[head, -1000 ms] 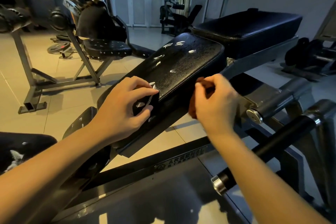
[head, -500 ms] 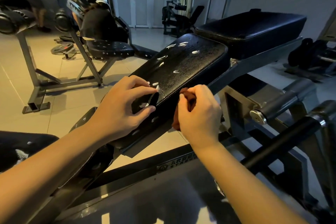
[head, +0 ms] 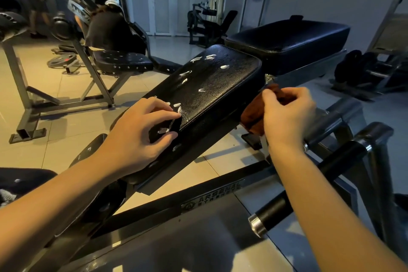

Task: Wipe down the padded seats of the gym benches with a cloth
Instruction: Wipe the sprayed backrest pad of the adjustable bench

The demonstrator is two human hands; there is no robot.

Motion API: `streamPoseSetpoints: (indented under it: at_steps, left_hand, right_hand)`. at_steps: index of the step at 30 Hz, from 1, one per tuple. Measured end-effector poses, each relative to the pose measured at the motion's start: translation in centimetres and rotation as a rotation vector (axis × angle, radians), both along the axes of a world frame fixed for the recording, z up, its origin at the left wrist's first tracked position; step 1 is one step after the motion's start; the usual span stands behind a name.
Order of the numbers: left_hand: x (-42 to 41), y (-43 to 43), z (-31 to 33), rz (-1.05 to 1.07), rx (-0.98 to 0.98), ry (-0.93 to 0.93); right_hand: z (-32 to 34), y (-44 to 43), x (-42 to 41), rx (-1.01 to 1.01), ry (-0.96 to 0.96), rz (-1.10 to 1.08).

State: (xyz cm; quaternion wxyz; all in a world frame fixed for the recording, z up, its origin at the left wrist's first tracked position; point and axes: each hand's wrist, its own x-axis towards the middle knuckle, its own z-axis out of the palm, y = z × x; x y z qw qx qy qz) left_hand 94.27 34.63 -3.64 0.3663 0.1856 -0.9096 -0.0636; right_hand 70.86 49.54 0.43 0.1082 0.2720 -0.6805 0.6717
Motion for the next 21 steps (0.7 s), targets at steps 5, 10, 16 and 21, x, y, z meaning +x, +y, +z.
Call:
streamPoseSetpoints:
  at_steps: [5, 10, 16, 21]
  left_hand:
    - [0.0, 0.0, 0.3, -0.018, -0.009, -0.009]
    - [-0.1, -0.2, 0.4, -0.020, -0.014, -0.007]
    - [0.3, -0.2, 0.5, -0.016, -0.015, -0.006]
    - [0.6, -0.2, 0.5, -0.001, -0.004, -0.010]
  right_hand:
    - [-1.2, -1.2, 4.8, -0.010, -0.011, 0.131]
    - [-3.6, -1.1, 8.7, 0.059, 0.041, 0.310]
    - [-1.1, -0.2, 3.7, 0.034, 0.080, 0.278]
    - [0.1, -0.3, -0.2, 0.035, 0.214, 0.269]
